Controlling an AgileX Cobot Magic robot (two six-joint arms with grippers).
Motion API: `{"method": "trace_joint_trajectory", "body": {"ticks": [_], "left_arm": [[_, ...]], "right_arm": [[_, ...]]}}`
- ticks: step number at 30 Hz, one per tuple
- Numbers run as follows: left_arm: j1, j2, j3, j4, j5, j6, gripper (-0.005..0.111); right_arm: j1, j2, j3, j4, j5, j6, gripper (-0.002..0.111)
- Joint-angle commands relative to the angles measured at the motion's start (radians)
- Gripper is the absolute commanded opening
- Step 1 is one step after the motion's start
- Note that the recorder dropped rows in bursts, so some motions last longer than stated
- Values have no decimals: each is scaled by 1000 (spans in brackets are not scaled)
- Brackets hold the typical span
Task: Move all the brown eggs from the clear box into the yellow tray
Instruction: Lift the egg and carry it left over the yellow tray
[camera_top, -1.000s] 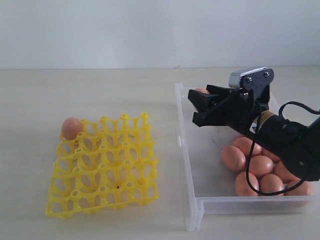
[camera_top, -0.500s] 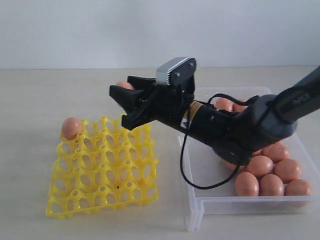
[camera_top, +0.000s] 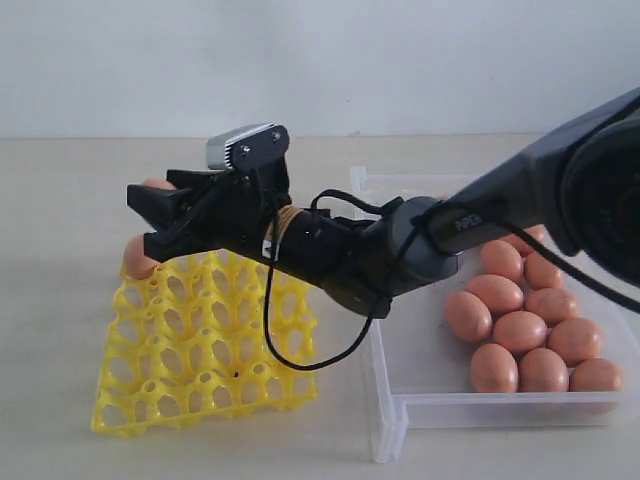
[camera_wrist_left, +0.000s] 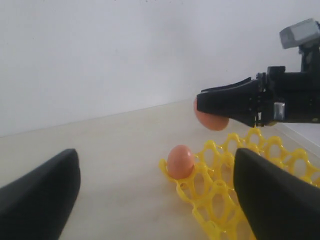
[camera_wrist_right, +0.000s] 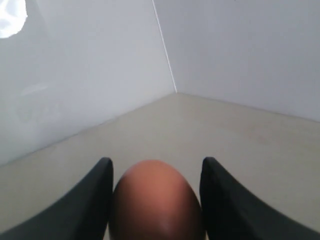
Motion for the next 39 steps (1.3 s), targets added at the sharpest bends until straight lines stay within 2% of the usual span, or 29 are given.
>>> {"method": "trace_joint_trajectory", "body": {"ticks": [1, 7, 20, 26, 39], "left_arm": [[-7, -4, 4, -7, 0, -8, 78], [-7, -4, 4, -7, 0, -8, 78], [-7, -4, 4, -7, 0, -8, 78], [-7, -4, 4, -7, 0, -8, 78], [-7, -4, 4, -7, 0, -8, 78]], "right_arm": [[11, 23, -58, 49, 186, 23, 0], [11, 23, -69, 51, 268, 67, 0], [11, 33, -72, 111, 328, 75, 0], [13, 33, -134, 69, 421, 160, 0], [41, 78, -201, 61, 543, 174, 0]]}}
